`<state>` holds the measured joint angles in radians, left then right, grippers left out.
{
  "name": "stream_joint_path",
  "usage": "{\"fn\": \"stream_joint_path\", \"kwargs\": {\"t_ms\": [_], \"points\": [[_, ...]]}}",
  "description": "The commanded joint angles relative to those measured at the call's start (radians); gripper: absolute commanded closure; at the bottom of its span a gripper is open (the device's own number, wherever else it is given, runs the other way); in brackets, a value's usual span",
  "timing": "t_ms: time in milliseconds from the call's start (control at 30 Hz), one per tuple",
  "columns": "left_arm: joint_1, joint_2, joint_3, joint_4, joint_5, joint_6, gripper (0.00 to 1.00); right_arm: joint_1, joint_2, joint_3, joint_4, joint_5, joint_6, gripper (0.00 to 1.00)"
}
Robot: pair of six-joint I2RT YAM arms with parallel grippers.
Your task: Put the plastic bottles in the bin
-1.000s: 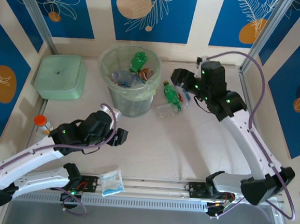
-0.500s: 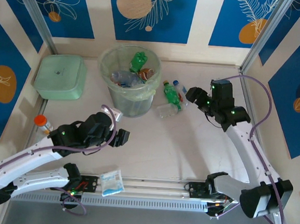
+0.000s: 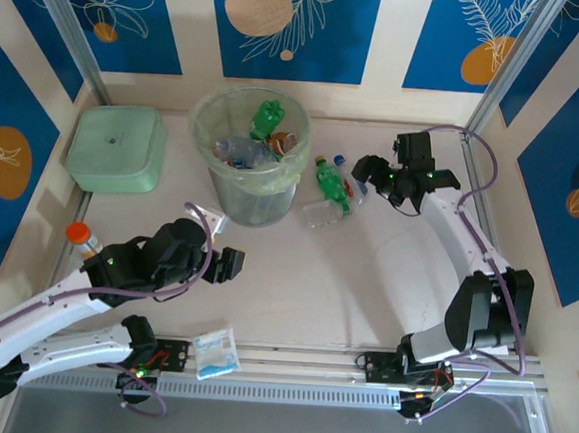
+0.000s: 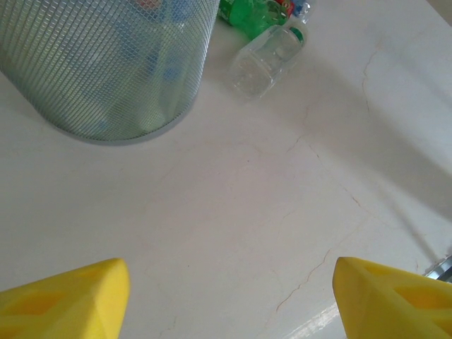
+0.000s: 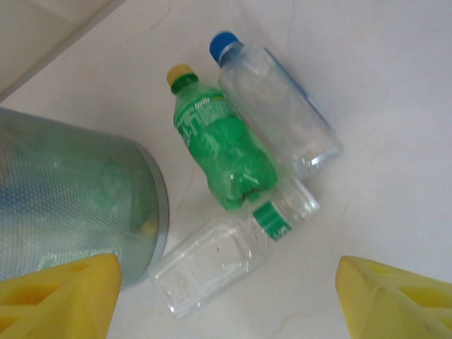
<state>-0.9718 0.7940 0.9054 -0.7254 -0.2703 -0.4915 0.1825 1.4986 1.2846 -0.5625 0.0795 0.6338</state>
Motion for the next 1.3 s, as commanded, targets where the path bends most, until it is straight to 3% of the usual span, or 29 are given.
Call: {"fn": "stream_joint_path", "kwargs": {"t_ms": [0, 333, 700, 1267], "points": [[-0.006, -0.012, -0.006, 0.002, -0.004, -0.008, 0.24, -0.005, 0.076, 0.073, -0.007, 0.019, -0.064, 0.2], [-0.005, 0.007, -0.02, 0.006, 0.016, -0.01, 0.24, -0.007, 0.356, 0.257, -0.061, 0.052, -0.087, 0.25], [-0.006, 0.058, 0.004, 0.007, 0.028, 0.001, 0.23, 0.004, 0.603, 0.469, -0.161, 0.102, -0.146, 0.21], [-0.006, 0.063, 0.009, -0.006, 0.029, -0.007, 0.23, 0.039, 0.71, 0.533, -0.203, 0.11, -0.18, 0.23]]}}
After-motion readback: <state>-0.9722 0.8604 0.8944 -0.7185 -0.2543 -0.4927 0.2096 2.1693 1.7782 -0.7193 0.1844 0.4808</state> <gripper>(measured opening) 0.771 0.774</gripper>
